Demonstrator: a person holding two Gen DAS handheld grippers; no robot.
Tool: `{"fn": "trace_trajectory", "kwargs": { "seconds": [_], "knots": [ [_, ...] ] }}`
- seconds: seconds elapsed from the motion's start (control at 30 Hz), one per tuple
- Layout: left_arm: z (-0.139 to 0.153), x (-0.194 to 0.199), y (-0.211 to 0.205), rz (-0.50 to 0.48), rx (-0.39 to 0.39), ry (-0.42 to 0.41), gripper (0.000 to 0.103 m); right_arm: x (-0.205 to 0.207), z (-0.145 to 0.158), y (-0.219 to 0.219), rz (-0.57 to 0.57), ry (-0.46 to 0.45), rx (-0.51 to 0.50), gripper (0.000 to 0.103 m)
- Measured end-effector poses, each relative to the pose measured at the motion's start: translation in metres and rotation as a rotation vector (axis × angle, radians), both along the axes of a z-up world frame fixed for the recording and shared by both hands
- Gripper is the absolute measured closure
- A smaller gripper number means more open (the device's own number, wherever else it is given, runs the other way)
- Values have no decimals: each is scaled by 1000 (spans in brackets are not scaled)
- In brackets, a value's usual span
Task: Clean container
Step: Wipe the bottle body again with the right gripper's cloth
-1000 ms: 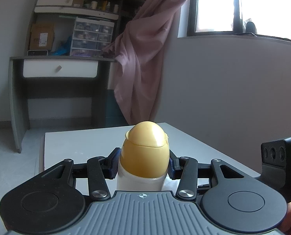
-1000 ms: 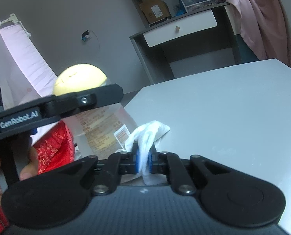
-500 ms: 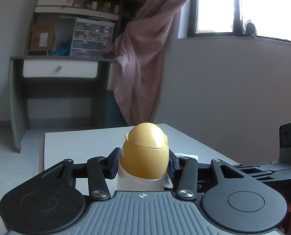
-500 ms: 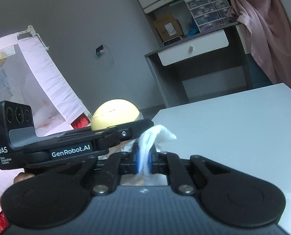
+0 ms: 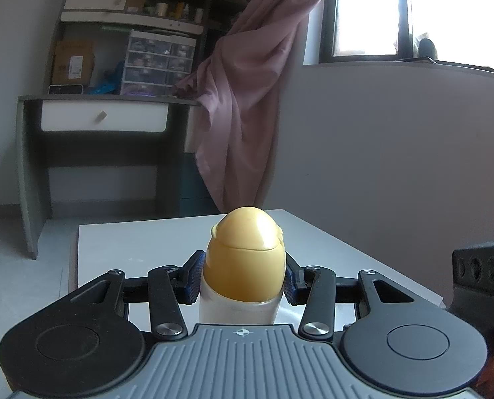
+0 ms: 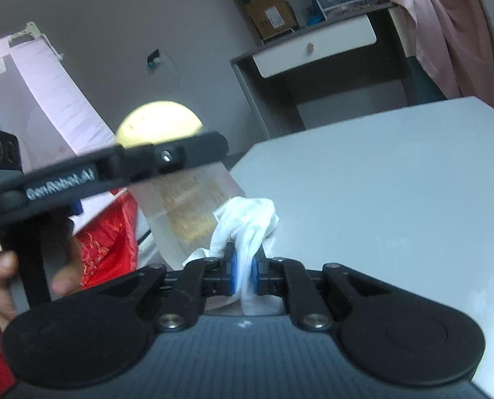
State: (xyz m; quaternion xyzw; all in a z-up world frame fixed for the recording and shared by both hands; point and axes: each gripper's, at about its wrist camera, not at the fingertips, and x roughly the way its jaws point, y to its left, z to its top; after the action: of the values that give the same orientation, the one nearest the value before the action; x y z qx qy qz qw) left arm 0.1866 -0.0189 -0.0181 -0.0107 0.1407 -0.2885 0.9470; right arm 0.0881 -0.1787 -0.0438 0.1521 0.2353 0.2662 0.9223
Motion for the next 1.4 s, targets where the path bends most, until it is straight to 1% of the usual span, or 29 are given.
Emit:
{"fn": "trace_trajectory", "kwargs": {
  "seconds": [0.3,0.4,0.6,0.73,1.23,1.4],
  "knots": [
    [-1,1,0,-3,3,-2,56,0,0,1,-2,4,-2,93],
    [-1,1,1,-3,3,-2,56,-3,4,0,3,-2,15,93],
    [-1,-1,-2,-1,3,-1,56,-15,26,0,24,-85,37,93],
    [0,-1,-2,0,1,1,56,-19,32,-1,35,-109,50,93],
    [1,0,2,1,2,2,56,-8,-2,1,30,5,24,93],
    [1,2,4,1,3,1,56,-7,-4,0,29,11,25,93]
  ]
}}
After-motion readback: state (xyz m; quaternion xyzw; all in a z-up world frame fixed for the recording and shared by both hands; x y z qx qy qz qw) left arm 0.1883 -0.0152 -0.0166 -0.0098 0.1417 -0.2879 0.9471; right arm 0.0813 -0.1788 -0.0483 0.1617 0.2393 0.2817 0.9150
